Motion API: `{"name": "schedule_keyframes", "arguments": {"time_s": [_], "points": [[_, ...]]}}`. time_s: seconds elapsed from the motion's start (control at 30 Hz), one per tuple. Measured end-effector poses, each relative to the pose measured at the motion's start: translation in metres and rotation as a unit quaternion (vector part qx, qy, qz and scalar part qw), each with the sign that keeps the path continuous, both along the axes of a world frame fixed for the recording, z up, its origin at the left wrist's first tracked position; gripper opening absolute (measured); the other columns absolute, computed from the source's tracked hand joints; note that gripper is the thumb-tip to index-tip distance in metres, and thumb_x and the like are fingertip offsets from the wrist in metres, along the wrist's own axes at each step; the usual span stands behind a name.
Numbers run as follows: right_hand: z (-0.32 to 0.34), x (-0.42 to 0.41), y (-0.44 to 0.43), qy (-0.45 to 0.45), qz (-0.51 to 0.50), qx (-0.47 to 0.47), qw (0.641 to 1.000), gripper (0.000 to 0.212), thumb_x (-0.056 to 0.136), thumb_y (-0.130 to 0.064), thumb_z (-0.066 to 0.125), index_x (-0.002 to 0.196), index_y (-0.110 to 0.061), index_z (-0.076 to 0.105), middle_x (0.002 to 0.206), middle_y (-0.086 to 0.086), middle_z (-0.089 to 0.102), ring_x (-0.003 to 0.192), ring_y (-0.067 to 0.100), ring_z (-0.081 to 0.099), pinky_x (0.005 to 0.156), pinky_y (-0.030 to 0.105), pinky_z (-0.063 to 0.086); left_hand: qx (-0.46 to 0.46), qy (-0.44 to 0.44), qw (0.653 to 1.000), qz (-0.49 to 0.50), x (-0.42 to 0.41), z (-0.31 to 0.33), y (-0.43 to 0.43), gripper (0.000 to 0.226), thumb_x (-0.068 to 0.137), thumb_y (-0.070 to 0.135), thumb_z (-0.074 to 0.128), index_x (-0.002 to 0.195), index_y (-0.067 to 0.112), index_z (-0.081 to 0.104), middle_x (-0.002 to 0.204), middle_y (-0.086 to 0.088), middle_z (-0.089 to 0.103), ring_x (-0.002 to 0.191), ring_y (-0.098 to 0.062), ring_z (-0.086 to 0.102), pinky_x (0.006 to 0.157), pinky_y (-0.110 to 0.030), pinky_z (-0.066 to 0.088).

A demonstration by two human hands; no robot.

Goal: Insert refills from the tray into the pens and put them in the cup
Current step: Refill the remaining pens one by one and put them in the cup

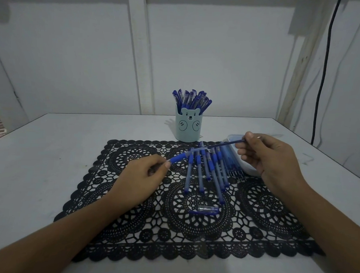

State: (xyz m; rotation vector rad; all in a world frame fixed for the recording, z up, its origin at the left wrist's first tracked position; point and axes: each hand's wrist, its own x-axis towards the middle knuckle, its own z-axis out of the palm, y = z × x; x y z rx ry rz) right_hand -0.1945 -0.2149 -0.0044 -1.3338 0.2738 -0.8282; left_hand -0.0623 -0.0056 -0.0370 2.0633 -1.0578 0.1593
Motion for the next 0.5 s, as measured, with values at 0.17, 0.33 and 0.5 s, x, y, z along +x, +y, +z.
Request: {"name": "schedule_keyframes", "arguments": {"time_s": [0.17,0.33,0.5], "points": [[-0.0017,0.0000,-0.0008,0.007,0.006,0.005,1.000,0.016,0.088,-0.014,0.053,0.079,-0.006,0.063,0.061,-0.001,0.068,0.054,0.007,0.061,0.054,0.015,0.052,-0.003,0.020,1.000,-0.005,0.0017,-0.0008,0.0008,0.013,0.091,0.030,0.050,0.089,0.027,0.062,0.065,0.003,0.059,0.056,-0.004,0.048,0.054,-0.018,0.039],[-0.0027,0.0027,-0.0009,0.015,0.022,0.031,0.999,0.016,0.088,-0.014,0.053,0.080,-0.006,0.063,0.060,0.000,0.068,0.052,0.005,0.060,0.054,0.014,0.052,-0.023,0.059,0.998,-0.022,0.0016,0.0014,0.0022,0.014,0.091,0.028,0.050,0.087,0.028,0.063,0.067,0.001,0.061,0.057,-0.006,0.051,0.058,-0.025,0.043],[-0.0010,0.0004,-0.0002,0.013,0.014,0.013,1.000,0.013,0.085,-0.014,0.055,0.080,-0.005,0.063,0.059,0.000,0.067,0.052,0.006,0.059,0.054,0.015,0.052,-0.019,0.044,0.998,-0.034,0.0009,0.0017,0.0026,0.015,0.092,0.026,0.049,0.088,0.026,0.063,0.064,0.002,0.059,0.056,-0.006,0.050,0.056,-0.023,0.042]]}}
